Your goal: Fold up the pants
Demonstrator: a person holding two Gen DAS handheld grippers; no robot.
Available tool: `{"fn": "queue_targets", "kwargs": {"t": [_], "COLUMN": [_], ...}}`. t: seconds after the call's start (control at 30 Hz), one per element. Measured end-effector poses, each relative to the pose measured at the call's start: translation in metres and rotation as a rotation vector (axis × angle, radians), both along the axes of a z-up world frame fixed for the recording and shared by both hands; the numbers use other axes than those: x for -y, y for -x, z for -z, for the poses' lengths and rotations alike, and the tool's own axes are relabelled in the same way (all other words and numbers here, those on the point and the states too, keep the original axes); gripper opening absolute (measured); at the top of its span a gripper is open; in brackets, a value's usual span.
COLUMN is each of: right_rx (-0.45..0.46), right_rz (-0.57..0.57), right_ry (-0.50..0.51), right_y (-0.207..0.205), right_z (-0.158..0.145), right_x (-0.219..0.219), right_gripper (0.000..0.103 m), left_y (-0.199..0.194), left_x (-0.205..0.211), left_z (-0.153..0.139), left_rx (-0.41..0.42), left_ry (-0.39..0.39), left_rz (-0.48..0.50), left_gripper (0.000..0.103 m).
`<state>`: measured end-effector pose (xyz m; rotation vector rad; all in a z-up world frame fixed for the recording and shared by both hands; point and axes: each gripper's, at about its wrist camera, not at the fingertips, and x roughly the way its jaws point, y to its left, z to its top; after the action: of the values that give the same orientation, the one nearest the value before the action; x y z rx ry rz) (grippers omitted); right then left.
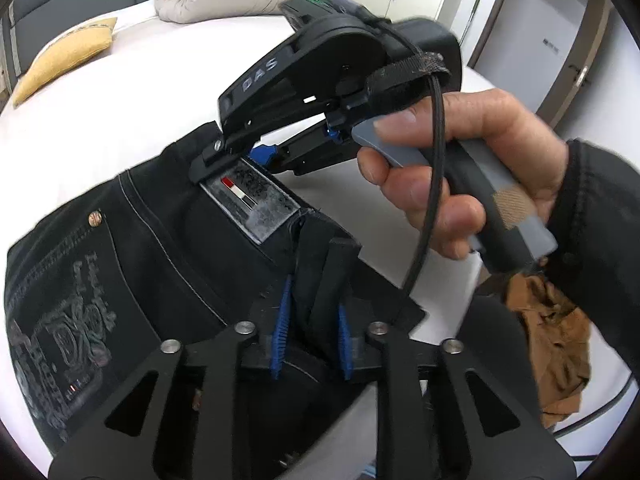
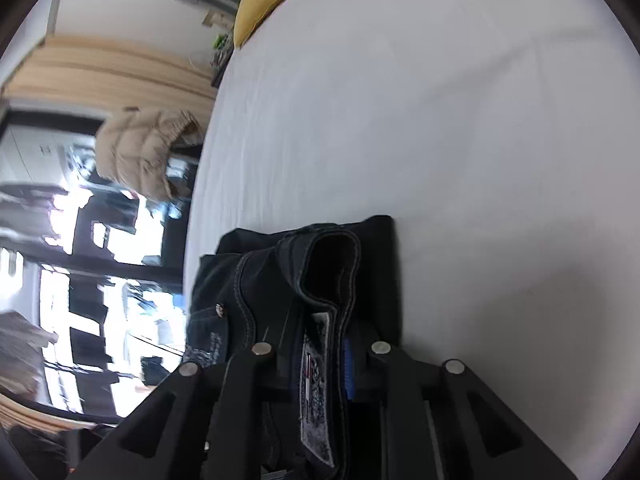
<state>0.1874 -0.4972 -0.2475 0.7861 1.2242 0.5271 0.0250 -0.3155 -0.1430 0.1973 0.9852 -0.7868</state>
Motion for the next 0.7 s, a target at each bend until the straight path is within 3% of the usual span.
{"fn": "queue_targets", "kwargs": {"t": [0.07, 0.13, 0.2, 0.27, 0.37, 0.5, 0.57, 0.63, 0.7], "right_rx": [0.01, 0.022, 0.037, 0.092, 0.155, 0.149, 0.091, 0.057, 0.046], "right_rz": [0.055, 0.14, 0.197, 0.194, 0.113, -0.03, -0.052, -0.052, -0.039], "right_ry": [-0.002, 0.055, 0.139, 0.098, 0.078, 0.127, 0.155, 0.176, 0.16], "right_y": [0.006, 0.014, 0.023, 0.035, 0.047, 0.055, 0.058, 0.06, 0.067], "right_z": [-0.005, -0.017, -0.031, -0.05, -0.072, -0.067, -0.049, -0.036, -0.029], "right_x": [0.014, 0.031, 0.042, 0.041, 0.015, -0.03, -0.042, -0.043, -0.042], "right_gripper": [0.027, 0.04, 0.04, 0.04, 0.034, 0.032, 0.032, 0.012, 0.012], "left_y": [0.005, 0.012, 0.016, 0.01, -0.022, -0.085, -0.106, -0.117, -0.111], "left_x": [-0.007, -0.022, -0.043, -0.07, -0.116, -0.159, -0.167, -0.174, -0.176], "left_z": [-0.005, -0.018, -0.031, -0.041, -0.044, -0.022, -0.005, 0.016, 0.016], "left_rx": [-0.057, -0.109, -0.115, -0.109, -0.105, -0.123, -0.152, -0.226, -0.208], "left_ry": [0.039, 0.097, 0.139, 0.173, 0.214, 0.227, 0.199, 0.217, 0.212], "left_rz": [0.016, 0.04, 0.038, -0.006, -0.142, -0.304, -0.343, -0.359, -0.352], "left_gripper": [0.029, 0.029, 0.029, 0.029, 0.029, 0.029, 0.029, 0.029, 0.029]}}
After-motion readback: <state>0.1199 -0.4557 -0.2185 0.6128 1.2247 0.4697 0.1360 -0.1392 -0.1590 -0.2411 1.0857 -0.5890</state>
